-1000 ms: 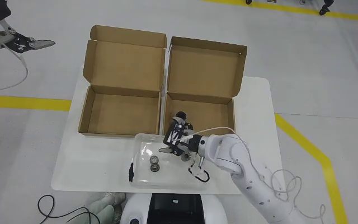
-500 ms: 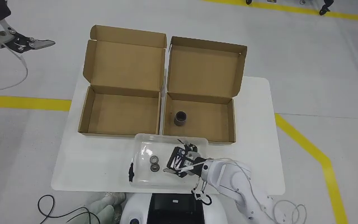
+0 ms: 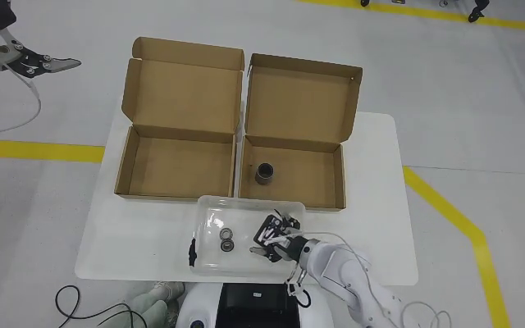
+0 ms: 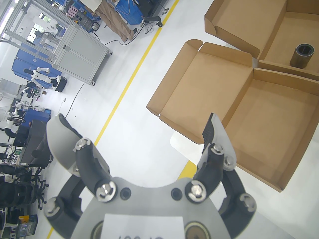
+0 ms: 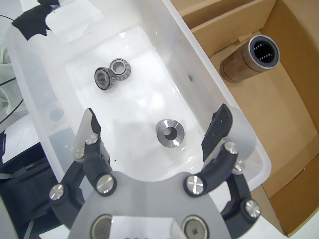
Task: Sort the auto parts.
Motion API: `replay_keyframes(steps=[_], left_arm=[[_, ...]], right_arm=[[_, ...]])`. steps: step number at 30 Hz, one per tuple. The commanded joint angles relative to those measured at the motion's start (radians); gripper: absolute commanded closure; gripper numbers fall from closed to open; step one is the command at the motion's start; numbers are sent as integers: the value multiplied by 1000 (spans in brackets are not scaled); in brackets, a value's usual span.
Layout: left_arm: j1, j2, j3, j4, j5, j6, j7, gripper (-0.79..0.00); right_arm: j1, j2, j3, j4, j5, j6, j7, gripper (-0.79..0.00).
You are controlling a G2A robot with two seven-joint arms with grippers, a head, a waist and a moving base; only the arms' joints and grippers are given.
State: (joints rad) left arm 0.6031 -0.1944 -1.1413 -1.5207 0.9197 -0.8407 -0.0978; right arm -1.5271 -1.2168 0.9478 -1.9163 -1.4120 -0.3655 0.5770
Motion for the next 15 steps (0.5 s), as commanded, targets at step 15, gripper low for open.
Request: replay_keyframes(steps=[15], left_arm=[[0,0,0,0,0,0,0,-785]], right_arm=[[28,-8,-19,68,68,54,46,-730]])
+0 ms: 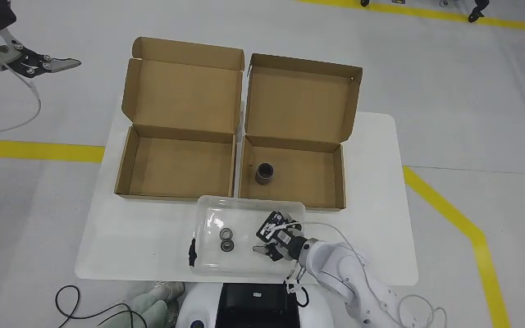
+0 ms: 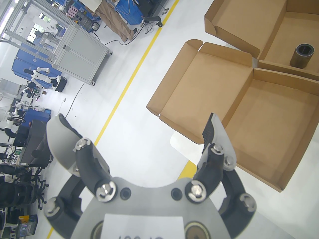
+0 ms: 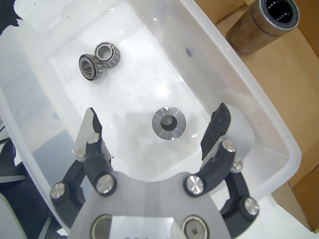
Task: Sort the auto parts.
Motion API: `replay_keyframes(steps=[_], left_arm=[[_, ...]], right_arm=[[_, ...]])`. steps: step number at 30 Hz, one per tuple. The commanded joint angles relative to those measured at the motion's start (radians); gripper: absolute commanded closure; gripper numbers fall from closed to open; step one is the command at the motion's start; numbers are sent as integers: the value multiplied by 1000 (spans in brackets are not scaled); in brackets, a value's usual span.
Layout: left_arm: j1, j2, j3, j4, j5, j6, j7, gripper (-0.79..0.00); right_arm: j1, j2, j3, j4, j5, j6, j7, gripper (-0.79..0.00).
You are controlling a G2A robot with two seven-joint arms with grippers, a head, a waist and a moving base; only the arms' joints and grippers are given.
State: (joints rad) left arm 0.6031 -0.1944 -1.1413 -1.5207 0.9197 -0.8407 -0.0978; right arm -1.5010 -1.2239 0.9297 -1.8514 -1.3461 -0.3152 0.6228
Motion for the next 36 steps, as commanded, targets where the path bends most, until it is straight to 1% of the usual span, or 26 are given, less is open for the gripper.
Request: replay_keyframes(steps=[1,5,10,14,17,18,19,22,24,26,27,28,29,30,36], left_arm=[[0,0,0,0,0,0,0,-785],[0,0,0,0,0,0,0,-785],[0,0,0,0,0,0,0,-785],[0,0,0,0,0,0,0,-785],[0,0,0,0,0,0,0,-785],[0,0,0,0,0,0,0,-785],[0,0,0,0,0,0,0,-785],[0,0,0,0,0,0,0,-785],[0,0,0,0,0,0,0,-785],[0,0,0,0,0,0,0,-785],[0,0,0,0,0,0,0,-785],[0,0,0,0,0,0,0,-785],[0,0,0,0,0,0,0,-785],[0,0,0,0,0,0,0,-785],[0,0,0,0,0,0,0,-785]], right_arm=[[5,-1,-2,8,5,8,2,-717],[17,-4,-11,28,15,16,8,-662],[28,-8,-23,45,25,41,24,-656],[27,-8,-27,52,30,49,34,-631],[27,-8,-29,53,32,54,42,-520],[26,-8,-29,53,32,55,44,-443],[26,-8,-30,53,32,57,48,-388],[26,-8,-30,53,33,59,57,-283],[26,-7,-29,53,35,61,60,-197],[24,-6,-27,51,34,61,63,-148],[22,-6,-25,50,35,62,63,-111],[20,-5,-24,48,36,63,63,-71],[19,-5,-24,46,35,59,62,-12],[19,-4,-24,44,35,52,59,0],[18,-1,-22,15,23,31,19,0]])
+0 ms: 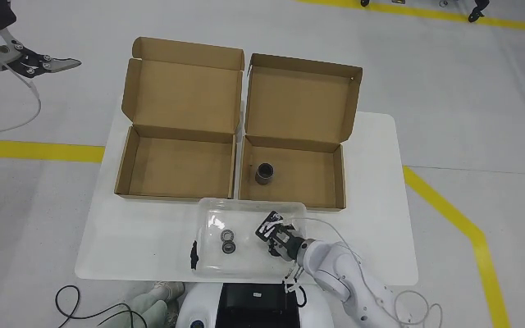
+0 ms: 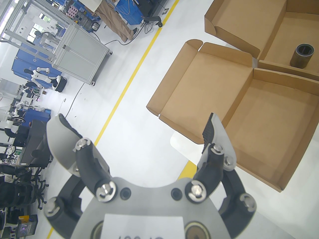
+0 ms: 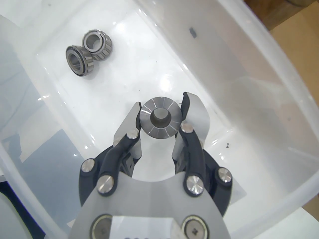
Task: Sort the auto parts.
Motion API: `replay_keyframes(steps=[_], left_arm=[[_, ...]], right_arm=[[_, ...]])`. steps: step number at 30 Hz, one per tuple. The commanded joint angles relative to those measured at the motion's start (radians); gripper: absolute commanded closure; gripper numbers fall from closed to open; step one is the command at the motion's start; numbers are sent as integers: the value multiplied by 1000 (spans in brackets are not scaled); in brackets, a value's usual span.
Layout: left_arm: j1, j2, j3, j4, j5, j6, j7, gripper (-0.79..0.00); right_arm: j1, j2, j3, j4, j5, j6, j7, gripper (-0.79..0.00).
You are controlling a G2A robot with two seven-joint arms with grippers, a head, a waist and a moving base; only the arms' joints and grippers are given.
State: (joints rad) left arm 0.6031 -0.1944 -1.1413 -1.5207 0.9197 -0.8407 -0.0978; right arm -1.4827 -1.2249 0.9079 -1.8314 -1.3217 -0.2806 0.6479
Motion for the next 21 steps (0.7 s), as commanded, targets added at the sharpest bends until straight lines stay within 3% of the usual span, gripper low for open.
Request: replay_keyframes(steps=[1,16,21], left_arm=[[0,0,0,0,0,0,0,-785],[0,0,0,0,0,0,0,-785],[0,0,0,0,0,0,0,-785]], right_arm=[[1,1,-2,-10,-2,-15,-19,0],[129,-12,-72,-27,5,-220,-225,0],[180,-15,-52,-41,19,-244,-298,0]])
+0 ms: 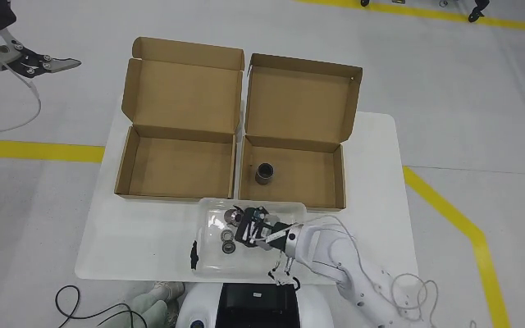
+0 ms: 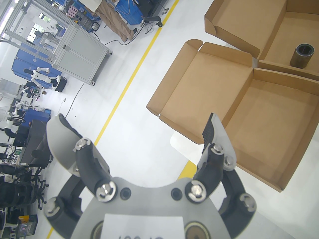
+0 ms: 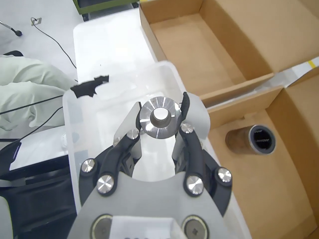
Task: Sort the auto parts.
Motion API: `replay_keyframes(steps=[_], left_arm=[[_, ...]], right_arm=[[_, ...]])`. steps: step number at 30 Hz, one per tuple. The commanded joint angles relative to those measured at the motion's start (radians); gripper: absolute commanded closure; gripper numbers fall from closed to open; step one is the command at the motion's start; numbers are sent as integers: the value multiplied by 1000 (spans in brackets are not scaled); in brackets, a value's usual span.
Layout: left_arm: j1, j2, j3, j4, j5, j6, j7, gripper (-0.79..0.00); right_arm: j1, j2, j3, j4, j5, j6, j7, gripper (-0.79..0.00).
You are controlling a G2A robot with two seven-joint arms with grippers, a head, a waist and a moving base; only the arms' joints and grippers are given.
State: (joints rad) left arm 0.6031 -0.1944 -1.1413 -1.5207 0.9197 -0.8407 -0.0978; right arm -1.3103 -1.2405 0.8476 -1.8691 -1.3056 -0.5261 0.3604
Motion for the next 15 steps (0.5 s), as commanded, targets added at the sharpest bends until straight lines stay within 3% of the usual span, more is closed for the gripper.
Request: replay_keyframes(steps=[1,9,15], left_arm=[[0,0,0,0,0,0,0,-785],[0,0,0,0,0,0,0,-785],[0,0,0,0,0,0,0,-785]], right_arm=[[14,1,22,-7,9,6,-22,0],[78,2,105,-89,110,18,23,0],[146,-2,168,-66,241,-21,-100,0]])
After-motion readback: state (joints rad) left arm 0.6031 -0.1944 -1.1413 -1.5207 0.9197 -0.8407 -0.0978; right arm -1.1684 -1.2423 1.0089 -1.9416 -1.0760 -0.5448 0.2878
